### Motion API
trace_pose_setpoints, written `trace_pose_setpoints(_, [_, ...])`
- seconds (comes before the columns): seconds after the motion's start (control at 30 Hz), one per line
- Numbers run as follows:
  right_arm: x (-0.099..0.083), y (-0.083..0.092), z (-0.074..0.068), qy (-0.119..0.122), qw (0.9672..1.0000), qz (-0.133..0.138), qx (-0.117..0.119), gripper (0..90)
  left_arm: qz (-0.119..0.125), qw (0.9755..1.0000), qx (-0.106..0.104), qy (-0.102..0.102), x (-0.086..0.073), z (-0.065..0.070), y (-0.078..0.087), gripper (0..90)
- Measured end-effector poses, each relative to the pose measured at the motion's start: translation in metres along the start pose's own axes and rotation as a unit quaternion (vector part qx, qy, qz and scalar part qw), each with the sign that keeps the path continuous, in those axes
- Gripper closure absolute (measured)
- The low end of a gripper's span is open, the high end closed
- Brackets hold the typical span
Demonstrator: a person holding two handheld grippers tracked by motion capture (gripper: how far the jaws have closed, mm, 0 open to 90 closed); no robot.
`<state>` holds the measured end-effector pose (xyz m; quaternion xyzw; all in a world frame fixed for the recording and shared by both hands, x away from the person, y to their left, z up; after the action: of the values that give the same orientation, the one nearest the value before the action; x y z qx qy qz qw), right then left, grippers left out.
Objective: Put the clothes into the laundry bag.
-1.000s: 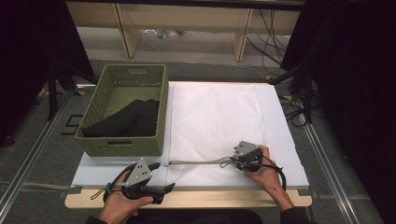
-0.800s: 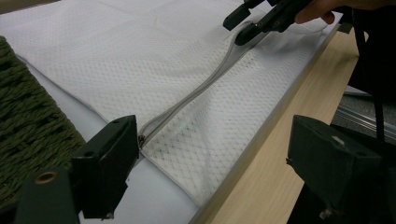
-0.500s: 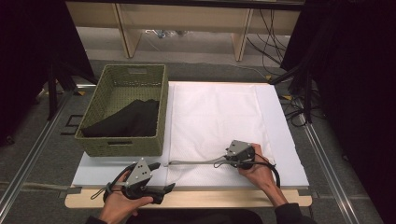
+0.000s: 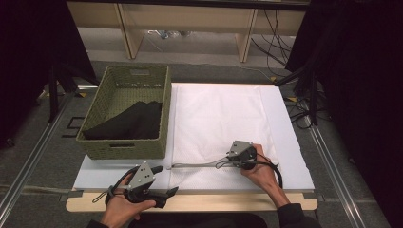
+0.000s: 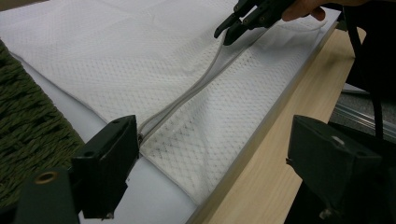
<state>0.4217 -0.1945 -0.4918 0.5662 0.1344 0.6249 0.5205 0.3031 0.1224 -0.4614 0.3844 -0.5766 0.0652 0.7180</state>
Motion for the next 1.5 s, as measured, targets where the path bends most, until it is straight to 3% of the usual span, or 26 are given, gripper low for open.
trace_pose_setpoints(0.07, [0.0,0.0,0.004,0.009,1.0,0.0,0.002,87.5,0.0,1.0,0.0,0.0,0.0,0.0,0.0,16.1])
trace_pose_setpoints(0.17, [0.0,0.001,0.002,-0.01,0.9999,0.002,0.007,88.3,-0.001,1.0,0.001,0.0,0.0,0.0,0.0,16.2])
trace_pose_setpoints(0.3, [0.004,0.005,0.006,-0.005,0.9999,0.009,0.007,88.7,-0.002,1.0,0.002,-0.001,0.0,0.0,0.0,16.4])
trace_pose_setpoints(0.37, [0.005,0.007,0.005,-0.02,0.9997,0.01,0.008,88.8,-0.006,1.0,0.004,-0.001,0.0,-0.001,0.001,16.6])
trace_pose_setpoints(0.43, [0.006,0.009,0.009,-0.01,0.9998,0.016,0.005,88.9,-0.006,1.0,0.004,0.003,0.0,-0.001,0.001,16.6])
trace_pose_setpoints(0.47, [0.007,0.01,0.009,-0.023,0.9995,0.022,-0.004,88.9,-0.004,1.0,0.003,0.001,0.0,-0.001,0.0,16.6])
trace_pose_setpoints(0.63, [0.013,0.013,0.016,-0.005,0.9995,0.03,0.003,89.0,-0.007,1.0,0.002,0.004,0.002,-0.002,0.003,17.2])
trace_pose_setpoints(0.67, [0.014,0.014,0.017,-0.009,0.9994,0.033,0.009,89.0,-0.009,0.9999,0.005,-0.006,0.003,-0.004,0.004,18.1])
trace_pose_setpoints(0.7, [0.015,0.014,0.019,-0.015,0.9993,0.034,0.009,89.0,-0.01,0.9999,0.008,-0.001,0.004,-0.004,0.004,18.7])
trace_pose_setpoints(0.73, [0.015,0.013,0.021,-0.004,0.9993,0.037,0.008,89.0,-0.01,0.9999,0.008,0.005,0.003,-0.004,0.005,18.7])
trace_pose_setpoints(0.77, [0.016,0.014,0.021,-0.013,0.9993,0.033,0.012,89.0,-0.008,0.9999,0.008,-0.004,0.004,-0.006,0.005,18.7])
trace_pose_setpoints(0.8, [0.016,0.014,0.023,-0.009,0.9994,0.033,0.009,89.0,-0.009,0.9998,0.011,0.012,0.003,-0.006,0.005,18.7])
trace_pose_setpoints(0.83, [0.018,0.014,0.024,0.001,0.9992,0.036,0.015,89.0,-0.01,0.9998,0.014,0.01,0.004,-0.007,0.006,18.7])
trace_pose_setpoints(0.9, [0.018,0.015,0.024,-0.006,0.9993,0.034,0.012,88.9,-0.019,0.9996,0.019,0.002,0.004,-0.01,0.007,18.7])
trace_pose_setpoints(0.93, [0.019,0.014,0.024,-0.002,0.9991,0.041,0.01,89.0,-0.025,0.9992,0.023,0.019,0.004,-0.009,0.006,19.0])
trace_pose_setpoints(0.97, [0.021,0.016,0.026,0.001,0.9991,0.04,0.014,89.0,-0.048,0.9986,0.021,0.006,0.004,-0.014,0.008,19.3])
trace_pose_setpoints(1.03, [0.021,0.016,0.025,-0.007,0.999,0.043,0.011,89.0,-0.044,0.9986,0.023,0.018,0.005,-0.014,0.008,20.0])
trace_pose_setpoints(1.07, [0.022,0.017,0.026,0.002,0.999,0.044,0.012,88.9,-0.048,0.9983,0.029,0.018,0.006,-0.015,0.01,20.8])
trace_pose_setpoints(1.1, [0.023,0.018,0.026,-0.005,0.9992,0.039,0.009,89.0,-0.062,0.9977,0.027,0.004,0.007,-0.019,0.014,20.8])
trace_pose_setpoints(1.17, [0.025,0.019,0.028,-0.001,0.9989,0.045,0.009,89.0,-0.06,0.9975,0.037,0.0,0.012,-0.023,0.02,20.9])
trace_pose_setpoints(1.2, [0.027,0.022,0.028,-0.005,0.999,0.043,0.006,89.0,-0.058,0.9974,0.041,0.014,0.013,-0.025,0.023,20.9])
trace_pose_setpoints(1.23, [0.03,0.022,0.029,0.0,0.9989,0.046,0.011,89.0,-0.055,0.9975,0.044,0.005,0.016,-0.029,0.027,20.9])
trace_pose_setpoints(1.37, [0.034,0.025,0.033,0.005,0.9987,0.051,0.006,89.0,-0.042,0.9961,0.071,0.033,0.027,-0.042,0.04,21.9])
trace_pose_setpoints(1.5, [0.04,0.028,0.037,0.009,0.9986,0.052,0.005,89.0,-0.047,0.9951,0.078,0.039,0.034,-0.059,0.052,22.3])
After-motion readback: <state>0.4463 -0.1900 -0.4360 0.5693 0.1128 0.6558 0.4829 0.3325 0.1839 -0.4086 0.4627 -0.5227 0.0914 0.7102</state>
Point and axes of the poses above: each handheld gripper's, and its own axes: y roughly backward along the jaws, x roughly out of its top, z roughly to its right, the point moved 2 cm from there along -y, roughly forward along the jaws
